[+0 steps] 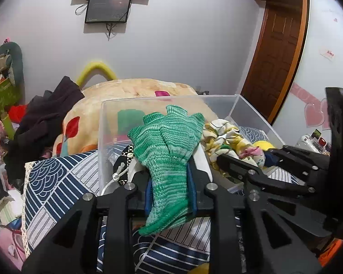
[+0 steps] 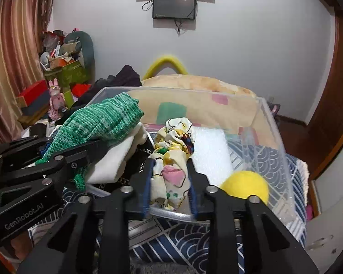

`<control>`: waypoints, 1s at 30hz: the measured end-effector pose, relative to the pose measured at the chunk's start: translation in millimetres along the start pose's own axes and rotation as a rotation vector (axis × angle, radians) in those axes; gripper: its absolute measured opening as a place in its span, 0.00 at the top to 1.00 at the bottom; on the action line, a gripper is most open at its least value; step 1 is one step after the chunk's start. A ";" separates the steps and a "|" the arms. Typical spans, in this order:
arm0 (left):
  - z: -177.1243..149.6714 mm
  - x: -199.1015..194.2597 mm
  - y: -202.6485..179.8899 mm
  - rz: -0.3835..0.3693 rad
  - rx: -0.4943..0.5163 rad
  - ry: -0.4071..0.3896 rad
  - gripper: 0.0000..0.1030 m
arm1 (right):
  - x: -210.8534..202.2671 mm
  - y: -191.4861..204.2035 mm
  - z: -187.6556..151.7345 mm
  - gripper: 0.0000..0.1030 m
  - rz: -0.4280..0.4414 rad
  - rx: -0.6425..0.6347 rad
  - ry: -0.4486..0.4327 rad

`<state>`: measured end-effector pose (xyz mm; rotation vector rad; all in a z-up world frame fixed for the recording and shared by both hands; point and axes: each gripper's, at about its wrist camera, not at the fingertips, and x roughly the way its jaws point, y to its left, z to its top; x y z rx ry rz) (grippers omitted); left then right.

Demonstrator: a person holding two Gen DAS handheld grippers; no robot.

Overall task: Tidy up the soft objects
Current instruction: 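Place the glove and scrunchie into the clear box and open both tools, then grasp the yellow-green sponge with the left tool while the right tool grasps the silver mesh bag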

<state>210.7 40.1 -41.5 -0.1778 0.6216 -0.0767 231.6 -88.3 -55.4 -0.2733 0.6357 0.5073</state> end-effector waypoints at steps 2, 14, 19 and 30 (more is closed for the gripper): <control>-1.1 -2.1 -1.2 0.006 0.008 0.000 0.64 | -6.5 1.0 -0.8 0.61 -0.009 -0.012 -0.019; -5.2 -44.3 -9.7 0.018 0.047 -0.069 0.29 | -49.0 -13.4 -8.5 0.37 -0.005 0.009 -0.129; -9.9 -69.9 -18.4 0.030 0.074 -0.124 0.07 | -68.5 -11.0 -14.8 0.33 -0.001 0.001 -0.172; -47.1 -86.5 -32.1 0.032 0.111 -0.111 0.03 | -76.9 -8.9 -49.8 0.27 0.023 0.011 -0.150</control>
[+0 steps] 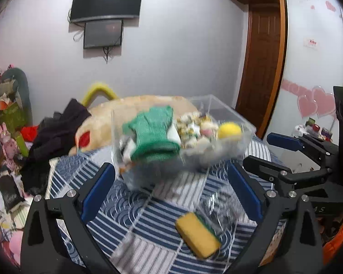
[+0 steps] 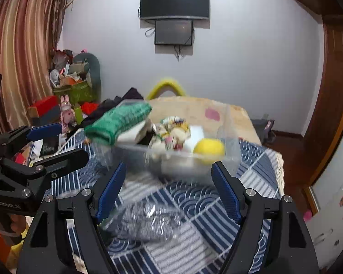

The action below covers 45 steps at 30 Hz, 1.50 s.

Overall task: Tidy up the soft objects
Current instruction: 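Grasp the yellow-green sponge with the left tool while the right tool grasps the silver mesh bag, then put the sponge and mesh bag into the clear box and open both tools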

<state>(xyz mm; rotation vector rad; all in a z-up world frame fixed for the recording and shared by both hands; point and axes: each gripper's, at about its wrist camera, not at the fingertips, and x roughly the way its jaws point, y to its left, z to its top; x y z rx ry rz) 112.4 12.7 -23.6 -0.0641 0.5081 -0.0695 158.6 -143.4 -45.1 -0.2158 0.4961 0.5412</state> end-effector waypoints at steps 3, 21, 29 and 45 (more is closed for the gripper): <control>-17.4 7.2 -0.6 -0.003 -0.005 0.049 0.03 | 6.5 1.6 -11.5 0.27 0.016 0.005 0.038; -68.6 36.8 6.2 -0.056 -0.076 0.209 0.07 | 42.7 11.3 -61.6 0.66 0.083 0.036 0.215; -72.4 36.6 -5.7 -0.163 -0.052 0.202 0.46 | 18.9 -3.4 -60.1 0.74 0.015 0.061 0.156; -56.3 23.6 -29.9 -0.129 0.027 0.134 0.65 | -7.5 -12.3 -32.6 0.74 -0.008 0.076 0.043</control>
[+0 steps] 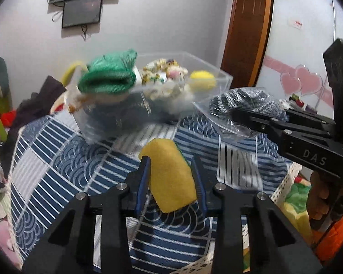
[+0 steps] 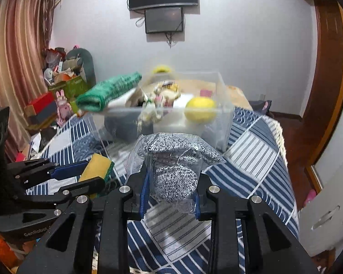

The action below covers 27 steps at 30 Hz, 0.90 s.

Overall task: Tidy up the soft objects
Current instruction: 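Put the sponge and mesh bag into the clear box and open both tools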

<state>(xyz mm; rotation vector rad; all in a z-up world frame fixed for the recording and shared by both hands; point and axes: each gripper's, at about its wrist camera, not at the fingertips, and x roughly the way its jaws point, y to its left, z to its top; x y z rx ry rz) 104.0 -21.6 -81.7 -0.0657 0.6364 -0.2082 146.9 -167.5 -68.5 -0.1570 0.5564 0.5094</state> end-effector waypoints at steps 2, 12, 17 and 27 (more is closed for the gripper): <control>7.8 -5.1 1.9 0.005 -0.006 -0.023 0.65 | -3.3 -1.1 5.9 0.74 -0.003 0.001 -0.022; 70.8 -25.6 3.4 0.042 0.017 -0.185 0.65 | -8.6 -8.5 44.3 0.74 -0.035 0.007 -0.131; 96.6 -4.5 3.6 0.057 0.029 -0.187 0.65 | 6.0 -8.2 66.2 0.74 -0.051 0.007 -0.155; 106.3 68.0 22.7 0.127 0.015 -0.064 0.65 | 69.8 -15.1 66.0 0.74 -0.068 0.002 -0.013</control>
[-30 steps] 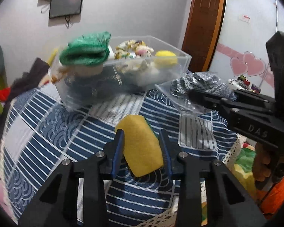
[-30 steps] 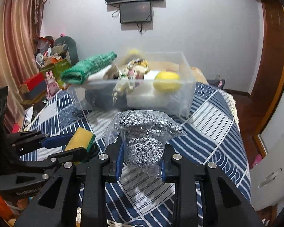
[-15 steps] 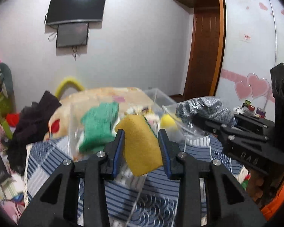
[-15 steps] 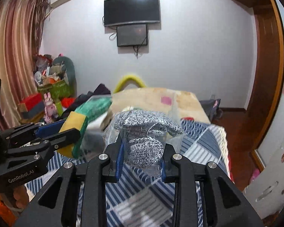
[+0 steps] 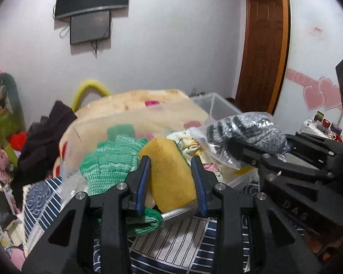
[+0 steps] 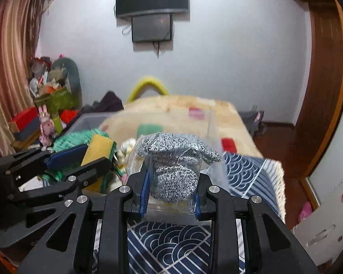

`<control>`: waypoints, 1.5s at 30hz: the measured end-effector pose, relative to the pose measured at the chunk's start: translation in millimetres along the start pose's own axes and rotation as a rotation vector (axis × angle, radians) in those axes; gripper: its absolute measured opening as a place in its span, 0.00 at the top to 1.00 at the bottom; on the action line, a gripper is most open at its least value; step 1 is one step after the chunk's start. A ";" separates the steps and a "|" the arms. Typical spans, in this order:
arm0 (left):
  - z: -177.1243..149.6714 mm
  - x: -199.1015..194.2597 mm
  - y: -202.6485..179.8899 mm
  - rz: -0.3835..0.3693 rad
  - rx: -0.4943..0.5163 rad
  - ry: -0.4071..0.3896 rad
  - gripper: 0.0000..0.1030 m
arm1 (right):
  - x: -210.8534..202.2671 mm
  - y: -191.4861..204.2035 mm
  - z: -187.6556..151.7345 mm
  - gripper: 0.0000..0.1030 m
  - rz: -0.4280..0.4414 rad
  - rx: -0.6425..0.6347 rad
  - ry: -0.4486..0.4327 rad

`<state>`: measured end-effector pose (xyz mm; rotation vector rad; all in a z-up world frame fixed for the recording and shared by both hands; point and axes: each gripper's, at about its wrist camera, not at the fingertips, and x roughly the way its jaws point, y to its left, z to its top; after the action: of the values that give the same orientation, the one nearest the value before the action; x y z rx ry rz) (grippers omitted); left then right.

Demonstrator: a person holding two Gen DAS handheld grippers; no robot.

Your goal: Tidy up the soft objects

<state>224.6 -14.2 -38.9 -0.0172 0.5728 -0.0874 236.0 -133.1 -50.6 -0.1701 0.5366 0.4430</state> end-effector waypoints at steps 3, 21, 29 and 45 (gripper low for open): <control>-6.7 7.2 -0.6 0.006 0.006 0.013 0.65 | 1.0 4.9 -5.4 0.72 -0.011 -0.027 0.004; -7.3 -43.8 8.8 -0.044 -0.042 -0.043 0.34 | -46.8 -8.8 2.6 0.42 0.049 -0.021 -0.034; -15.6 -90.5 17.6 -0.036 -0.060 -0.118 0.20 | -91.4 1.8 -1.6 0.20 0.081 -0.065 -0.154; -42.6 -161.9 9.2 -0.004 -0.051 -0.268 0.01 | -125.3 13.7 -24.2 0.04 0.049 -0.032 -0.274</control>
<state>66.6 9.4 12.4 -0.0782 0.3075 -0.0732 122.6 -172.8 -5.6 -0.1243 0.2653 0.5141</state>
